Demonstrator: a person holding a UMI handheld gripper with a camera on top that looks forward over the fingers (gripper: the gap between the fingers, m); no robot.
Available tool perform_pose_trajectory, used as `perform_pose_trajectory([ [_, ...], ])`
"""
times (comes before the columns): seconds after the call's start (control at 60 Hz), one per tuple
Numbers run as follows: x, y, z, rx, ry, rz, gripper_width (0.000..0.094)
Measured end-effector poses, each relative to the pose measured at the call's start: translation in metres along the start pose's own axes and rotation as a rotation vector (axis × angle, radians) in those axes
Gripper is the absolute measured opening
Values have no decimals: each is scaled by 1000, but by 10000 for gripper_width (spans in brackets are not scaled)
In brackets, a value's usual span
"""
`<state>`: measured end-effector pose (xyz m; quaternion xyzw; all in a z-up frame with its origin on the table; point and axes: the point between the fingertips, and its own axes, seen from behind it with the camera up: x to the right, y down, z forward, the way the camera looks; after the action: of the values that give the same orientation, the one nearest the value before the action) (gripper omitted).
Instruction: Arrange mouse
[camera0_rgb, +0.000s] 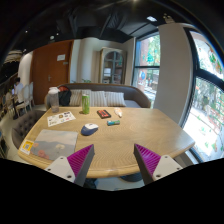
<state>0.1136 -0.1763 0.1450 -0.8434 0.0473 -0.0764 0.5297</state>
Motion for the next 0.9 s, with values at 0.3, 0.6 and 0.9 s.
perform_pose_trajectory([
  [0.3,-50,5,64,-4,-98,-11,823],
  [0.6,-127,28,199,-128,-278,-9,849],
  [0.9,-156,28,268,-197,-274,18,843],
])
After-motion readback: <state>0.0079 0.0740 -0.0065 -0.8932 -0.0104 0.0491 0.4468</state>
